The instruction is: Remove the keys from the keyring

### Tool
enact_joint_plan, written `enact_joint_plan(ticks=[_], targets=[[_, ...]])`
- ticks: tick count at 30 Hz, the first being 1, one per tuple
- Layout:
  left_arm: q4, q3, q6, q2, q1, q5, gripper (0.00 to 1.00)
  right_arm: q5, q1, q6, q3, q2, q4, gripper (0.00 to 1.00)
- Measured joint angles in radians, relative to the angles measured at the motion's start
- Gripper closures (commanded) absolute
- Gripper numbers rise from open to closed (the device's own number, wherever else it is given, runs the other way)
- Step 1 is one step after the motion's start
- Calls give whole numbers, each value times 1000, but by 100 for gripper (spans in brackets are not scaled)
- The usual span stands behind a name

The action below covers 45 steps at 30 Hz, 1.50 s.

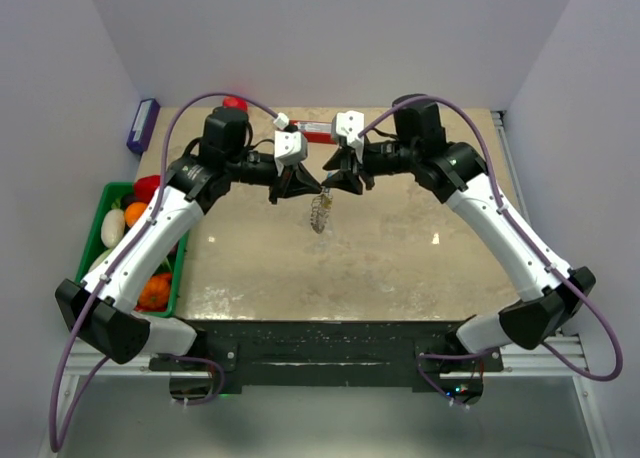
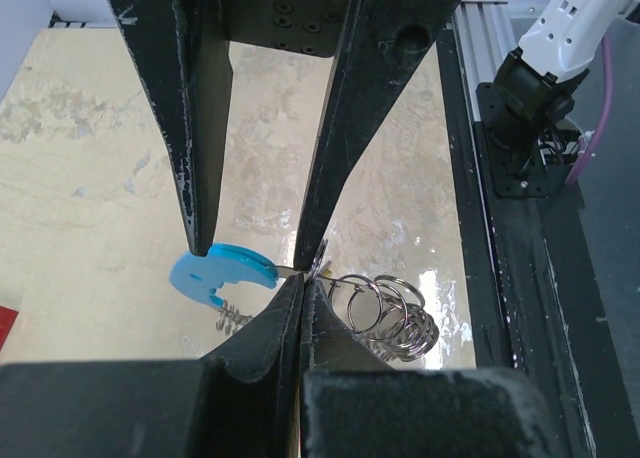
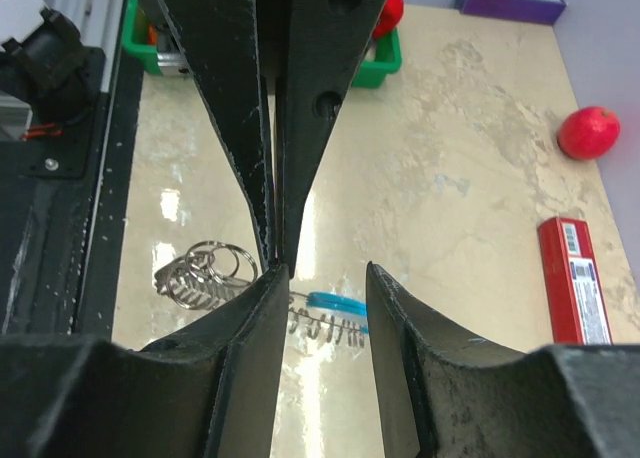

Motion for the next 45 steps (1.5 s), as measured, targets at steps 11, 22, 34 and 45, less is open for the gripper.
enact_joint_plan(ticks=[11, 22, 34, 45], targets=[[-1, 0, 0, 0, 0, -58, 100, 97, 9, -6, -2, -7, -40, 64], [6, -4, 0, 0, 0, -82, 100, 108, 27, 19, 5, -34, -29, 64], [17, -21, 1, 0, 0, -101, 100, 153, 89, 39, 26, -34, -30, 64], [23, -34, 1, 0, 0, -115, 100, 201, 103, 45, 26, -29, -29, 71]])
